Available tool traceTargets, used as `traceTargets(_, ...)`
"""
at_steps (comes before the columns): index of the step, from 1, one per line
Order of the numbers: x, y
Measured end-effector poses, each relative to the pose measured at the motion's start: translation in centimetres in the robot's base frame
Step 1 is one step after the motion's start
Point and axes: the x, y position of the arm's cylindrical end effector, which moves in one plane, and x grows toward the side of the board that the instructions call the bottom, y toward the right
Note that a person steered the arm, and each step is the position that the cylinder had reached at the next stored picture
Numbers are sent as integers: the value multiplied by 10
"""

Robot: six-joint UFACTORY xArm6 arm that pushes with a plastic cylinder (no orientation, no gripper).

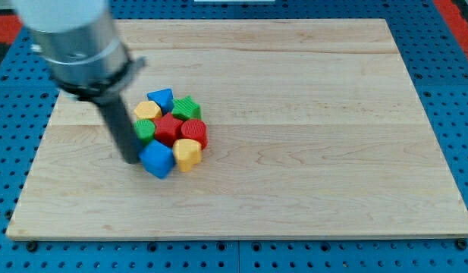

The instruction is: Push the blue cube towards bottom center

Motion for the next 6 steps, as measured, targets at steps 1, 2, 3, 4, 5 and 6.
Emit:
traceTargets(1,14,69)
traceTargets(2,14,71)
traceTargets(3,14,50)
traceTargets(4,23,127)
traceTargets(5,45,179)
traceTargets(6,16,114)
